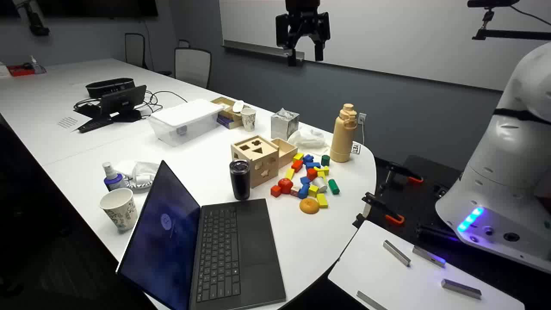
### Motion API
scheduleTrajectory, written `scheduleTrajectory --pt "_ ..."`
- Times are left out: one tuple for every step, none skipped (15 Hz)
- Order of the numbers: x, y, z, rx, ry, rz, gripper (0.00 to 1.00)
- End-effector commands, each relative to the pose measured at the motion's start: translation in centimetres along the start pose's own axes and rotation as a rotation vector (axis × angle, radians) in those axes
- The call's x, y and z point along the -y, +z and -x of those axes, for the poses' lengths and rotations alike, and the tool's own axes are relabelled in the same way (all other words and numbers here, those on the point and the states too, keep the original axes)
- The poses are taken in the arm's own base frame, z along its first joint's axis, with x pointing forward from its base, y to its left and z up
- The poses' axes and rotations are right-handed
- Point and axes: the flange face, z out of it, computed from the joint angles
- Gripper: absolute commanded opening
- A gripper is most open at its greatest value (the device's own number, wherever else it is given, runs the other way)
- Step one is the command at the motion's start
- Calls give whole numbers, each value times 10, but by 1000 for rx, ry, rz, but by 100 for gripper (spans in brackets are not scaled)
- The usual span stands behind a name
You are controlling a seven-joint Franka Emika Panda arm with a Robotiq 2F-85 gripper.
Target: Put the coffee pod in the wooden box.
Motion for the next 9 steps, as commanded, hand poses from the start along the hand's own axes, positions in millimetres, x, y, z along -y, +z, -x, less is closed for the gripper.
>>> scheduleTrajectory --pt "0 -1 0 0 0 0 100" --pt "-4 6 -8 -1 23 -20 100" --pt "-10 15 -16 -2 48 -36 100" --pt "-17 26 -26 -6 87 -54 100" --pt "-25 39 -35 -2 110 -82 100" --pt "-33 53 -44 -3 136 -116 100" --pt "-43 69 -55 -9 180 -157 100" --pt "-52 86 -64 -12 222 -194 100" --pt "-63 107 -75 -10 279 -232 100"
